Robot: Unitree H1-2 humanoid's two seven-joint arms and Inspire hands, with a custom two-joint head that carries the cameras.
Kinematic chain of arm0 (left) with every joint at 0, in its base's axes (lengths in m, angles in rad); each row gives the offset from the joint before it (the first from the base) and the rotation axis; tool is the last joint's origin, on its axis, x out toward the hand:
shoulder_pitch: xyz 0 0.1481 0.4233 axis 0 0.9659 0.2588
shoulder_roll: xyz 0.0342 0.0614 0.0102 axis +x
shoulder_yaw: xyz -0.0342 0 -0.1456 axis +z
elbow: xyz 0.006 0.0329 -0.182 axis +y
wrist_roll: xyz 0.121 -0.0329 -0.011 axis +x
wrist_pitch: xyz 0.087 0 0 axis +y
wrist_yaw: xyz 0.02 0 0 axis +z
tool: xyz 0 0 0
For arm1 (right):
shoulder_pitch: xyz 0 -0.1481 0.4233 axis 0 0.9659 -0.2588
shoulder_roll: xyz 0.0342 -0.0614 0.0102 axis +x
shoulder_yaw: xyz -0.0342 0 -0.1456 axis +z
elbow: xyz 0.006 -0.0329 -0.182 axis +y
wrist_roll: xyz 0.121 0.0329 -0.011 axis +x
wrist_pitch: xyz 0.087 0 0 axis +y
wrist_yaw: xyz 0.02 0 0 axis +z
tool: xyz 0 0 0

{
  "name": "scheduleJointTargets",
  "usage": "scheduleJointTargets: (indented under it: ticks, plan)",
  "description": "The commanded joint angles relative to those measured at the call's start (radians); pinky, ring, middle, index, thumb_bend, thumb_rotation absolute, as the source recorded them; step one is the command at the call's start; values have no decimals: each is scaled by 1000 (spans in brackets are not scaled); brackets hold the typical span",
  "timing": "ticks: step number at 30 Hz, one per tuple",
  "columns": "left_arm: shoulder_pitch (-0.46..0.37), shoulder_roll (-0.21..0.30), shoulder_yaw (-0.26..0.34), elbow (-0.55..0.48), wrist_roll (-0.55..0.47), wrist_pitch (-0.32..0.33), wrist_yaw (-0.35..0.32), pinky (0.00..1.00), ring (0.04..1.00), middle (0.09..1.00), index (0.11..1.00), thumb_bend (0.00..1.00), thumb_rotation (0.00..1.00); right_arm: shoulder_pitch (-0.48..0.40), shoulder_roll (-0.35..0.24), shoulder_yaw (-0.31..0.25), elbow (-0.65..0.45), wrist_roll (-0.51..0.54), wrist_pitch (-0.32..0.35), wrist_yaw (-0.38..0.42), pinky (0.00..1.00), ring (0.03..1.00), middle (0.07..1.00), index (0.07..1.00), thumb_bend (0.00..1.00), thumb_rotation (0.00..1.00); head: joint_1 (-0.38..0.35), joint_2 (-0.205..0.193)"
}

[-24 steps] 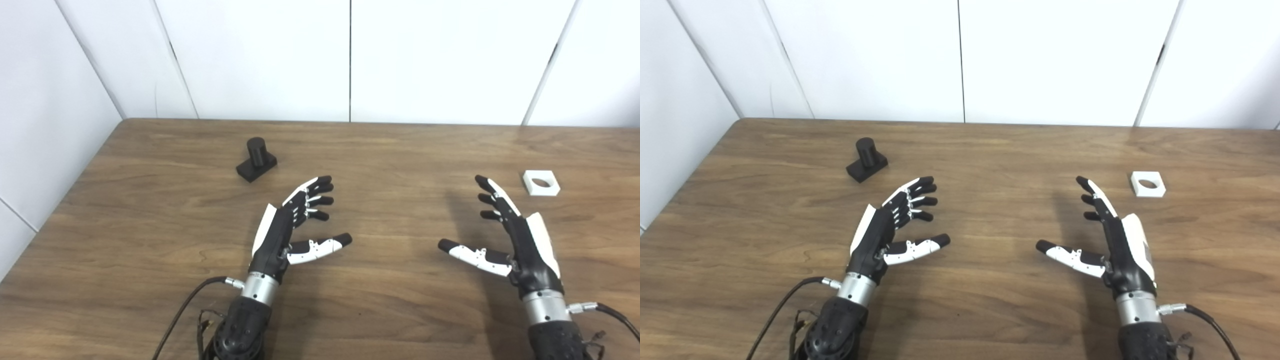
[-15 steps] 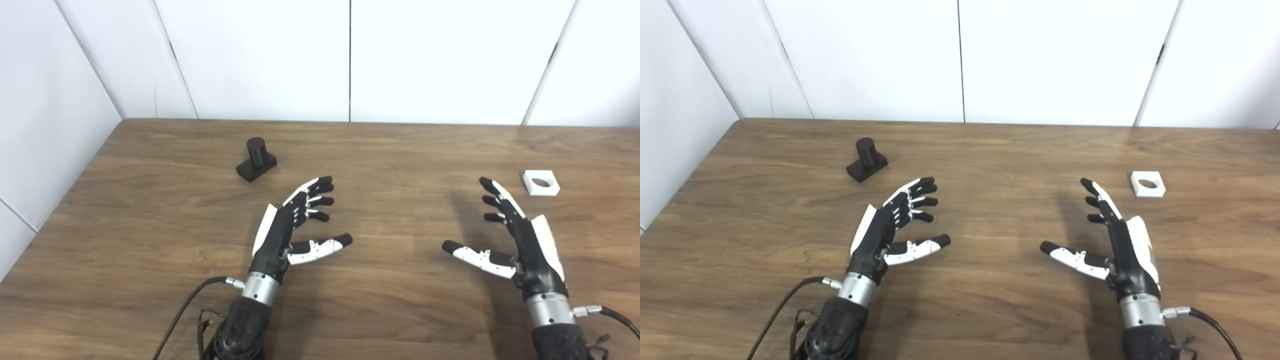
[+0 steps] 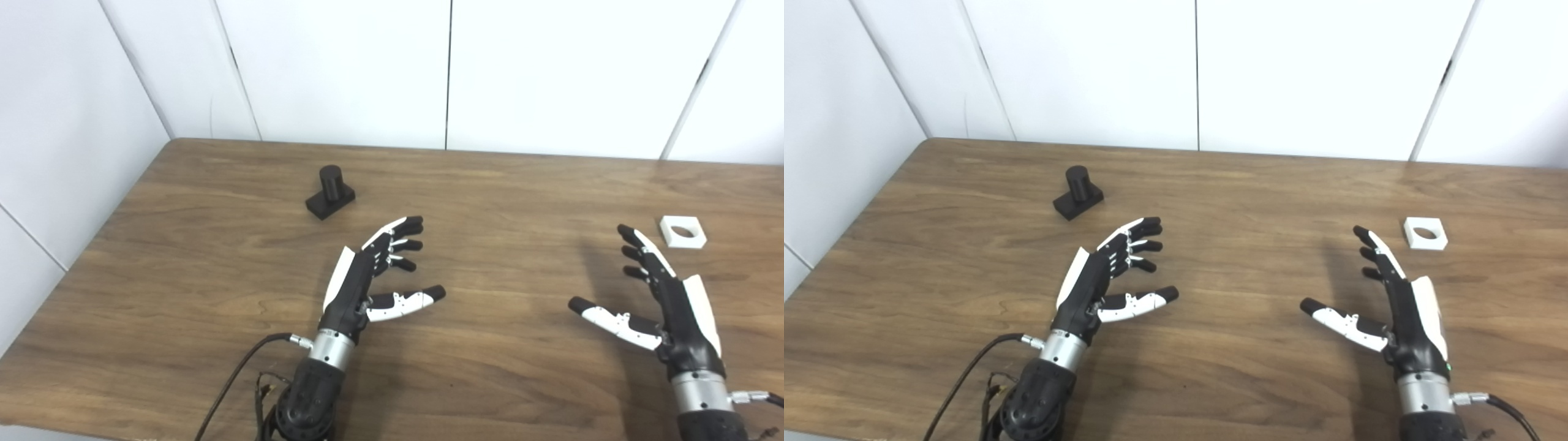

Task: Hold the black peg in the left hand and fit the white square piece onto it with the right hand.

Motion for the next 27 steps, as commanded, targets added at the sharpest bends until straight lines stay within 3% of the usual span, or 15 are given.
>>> scheduleJointTargets:
  ticks: [1, 5, 10, 13, 21, 27]
  plan:
    - [11, -25, -13, 14, 13, -1, 19, 591, 748, 813, 779, 717, 150, -23, -14, -9, -11, 14, -37, -2, 835, 888, 910, 883, 772, 337, 0, 1]
    - [10, -23, -9, 5, 14, 11, 24, 537, 702, 766, 727, 715, 156, -24, -26, -11, -4, 20, -47, 0, 820, 888, 910, 879, 774, 338, 4, 1]
    - [6, -8, -6, -18, 13, 37, 17, 582, 691, 726, 690, 696, 139, -26, -35, -13, 2, 34, -51, 4, 798, 875, 904, 877, 786, 354, 4, 3]
    - [1, 3, -1, -38, 27, 63, 18, 596, 693, 722, 686, 697, 134, -28, -38, -14, 4, 41, -55, 6, 797, 872, 905, 877, 787, 357, 6, 4]
    - [-13, 24, 7, -35, 28, 52, 20, 576, 681, 722, 680, 692, 112, -33, -41, -15, 12, 48, -63, 5, 796, 871, 902, 871, 794, 344, 5, 7]
    - [-12, 23, 10, -49, 38, 71, 24, 578, 691, 731, 689, 696, 147, -33, -41, -13, 5, 39, -51, 9, 813, 879, 900, 867, 797, 350, 7, 8]
